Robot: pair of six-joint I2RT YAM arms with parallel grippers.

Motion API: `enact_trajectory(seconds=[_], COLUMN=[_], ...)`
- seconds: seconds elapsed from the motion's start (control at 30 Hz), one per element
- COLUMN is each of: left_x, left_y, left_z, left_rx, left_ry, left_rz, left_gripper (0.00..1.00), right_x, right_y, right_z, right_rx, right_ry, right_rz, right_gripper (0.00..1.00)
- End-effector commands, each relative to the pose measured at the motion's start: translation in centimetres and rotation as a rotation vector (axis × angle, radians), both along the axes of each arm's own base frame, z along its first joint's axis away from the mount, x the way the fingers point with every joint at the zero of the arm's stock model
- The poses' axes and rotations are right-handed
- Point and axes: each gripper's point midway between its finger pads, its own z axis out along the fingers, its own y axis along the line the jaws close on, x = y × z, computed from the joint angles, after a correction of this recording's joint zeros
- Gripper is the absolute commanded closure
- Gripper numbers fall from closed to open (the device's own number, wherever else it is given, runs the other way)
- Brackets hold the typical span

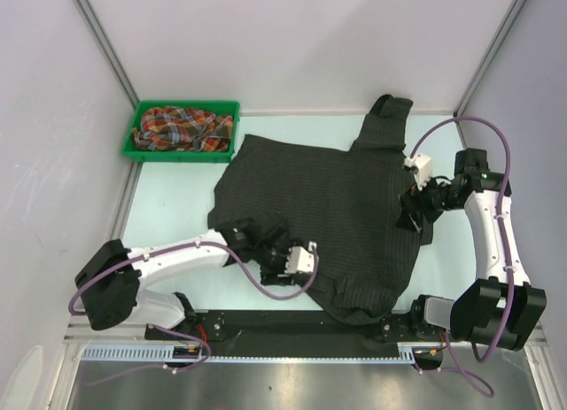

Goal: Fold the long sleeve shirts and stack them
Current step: Flatten the shirt out

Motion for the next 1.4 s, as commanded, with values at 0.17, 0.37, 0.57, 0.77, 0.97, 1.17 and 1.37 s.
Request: enact_trajectory(seconds=[0.17,0.37,0.57,0.77,0.97,1.17,1.37], left_x=[-0.1,-2.3,-9.5,-12.5,-11.6,-9.3,-6.4], left_y=[-3.9,-3.3,-0.7,2.9,3.7,3.9,3.7], left_z=[-3.3,-3.3,1.3,0.4,-0.1,-0.7,0.4], left_rx=[0.028,0.043,-0.041,0.005,-0.001,0.031,-0.018], left_ry=[-0.218,-0.239,-0.063,0.063,0.169,0.170,0.149], left_rz=[-0.089,-0.161,-0.360,-0.417,-0.298,-0.196,-0.053], left_gripper=[0.40,0.97,1.00,1.00,1.00,0.78,0.36], right_x=[-2.5,-3.3,-4.7,-7.8,-11.4,-15.2,-18.4], right_y=[0.2,-1.1,-3.8,-3.1,0.4,2.2,4.0], right_z=[-1.1,-2.2,-4.8,-6.5,-6.7,-7.4,-7.7], right_rx=[-0.010,-0.074,-0.205,-0.226,-0.170,-0.211,-0.230], right_ry=[0.088,0.114,0.095,0.006,-0.026,-0.020,-0.030], right_rz=[0.046,0.047,0.139,0.403,0.664,0.943,1.138], right_gripper=[0.19,0.25,0.28,0.24,0.27,0.22,0.19])
